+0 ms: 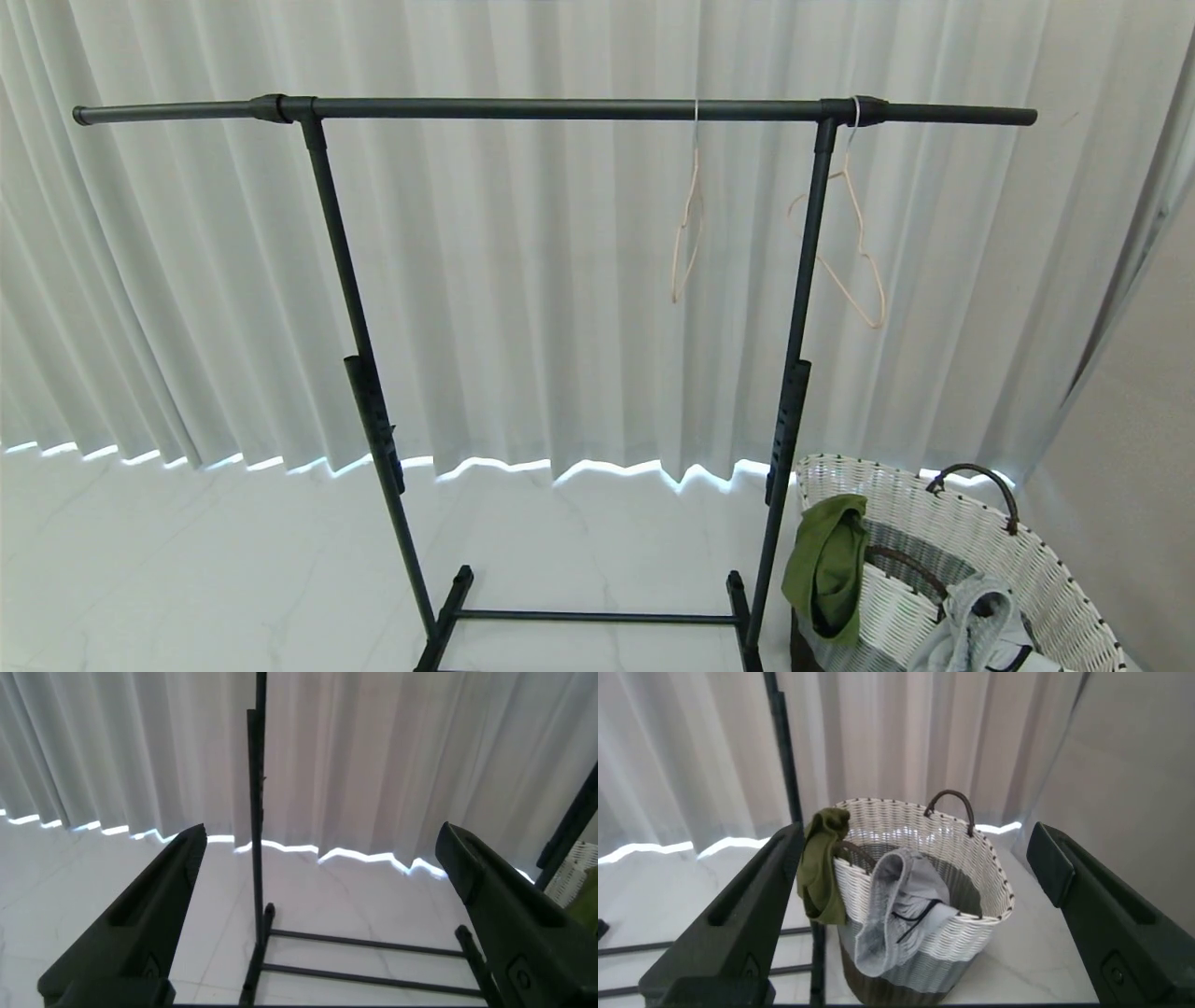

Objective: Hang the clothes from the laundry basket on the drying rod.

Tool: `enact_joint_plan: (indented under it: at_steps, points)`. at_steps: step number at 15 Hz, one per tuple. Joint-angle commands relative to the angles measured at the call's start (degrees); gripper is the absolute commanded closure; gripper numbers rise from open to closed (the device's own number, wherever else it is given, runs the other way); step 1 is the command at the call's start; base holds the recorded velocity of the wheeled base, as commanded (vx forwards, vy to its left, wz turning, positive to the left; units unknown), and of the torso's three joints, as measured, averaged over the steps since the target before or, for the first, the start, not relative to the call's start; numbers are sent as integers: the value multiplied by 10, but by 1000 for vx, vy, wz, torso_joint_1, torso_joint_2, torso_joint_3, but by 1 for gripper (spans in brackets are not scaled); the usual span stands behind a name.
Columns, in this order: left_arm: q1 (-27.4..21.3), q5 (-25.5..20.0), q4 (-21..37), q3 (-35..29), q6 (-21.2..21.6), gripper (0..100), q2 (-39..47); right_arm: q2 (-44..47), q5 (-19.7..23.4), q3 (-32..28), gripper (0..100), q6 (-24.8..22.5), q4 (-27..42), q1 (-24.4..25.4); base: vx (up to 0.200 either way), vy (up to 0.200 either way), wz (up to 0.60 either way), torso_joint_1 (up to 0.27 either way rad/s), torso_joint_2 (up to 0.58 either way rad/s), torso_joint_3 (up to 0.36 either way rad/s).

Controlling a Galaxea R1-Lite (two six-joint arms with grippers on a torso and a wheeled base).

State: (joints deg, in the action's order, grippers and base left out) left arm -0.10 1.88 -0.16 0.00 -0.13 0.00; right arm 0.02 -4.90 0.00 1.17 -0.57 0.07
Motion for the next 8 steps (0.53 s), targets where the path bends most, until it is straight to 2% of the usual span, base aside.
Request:
enact_joint_plan:
  at_steps: [1, 3, 8]
  points:
    - [0, 0, 0, 0, 0, 0, 0, 0, 0, 0, 0, 0, 0, 0, 0, 0, 0, 0, 0, 0]
    - [0, 0, 0, 0, 1, 0, 0, 0, 0, 0, 0, -1, 0, 0, 0, 0, 0, 0, 0, 0]
    - [0, 0, 0, 0, 4, 0, 0, 0, 0, 0, 0, 0, 0, 0, 200, 0, 0, 3, 1, 2]
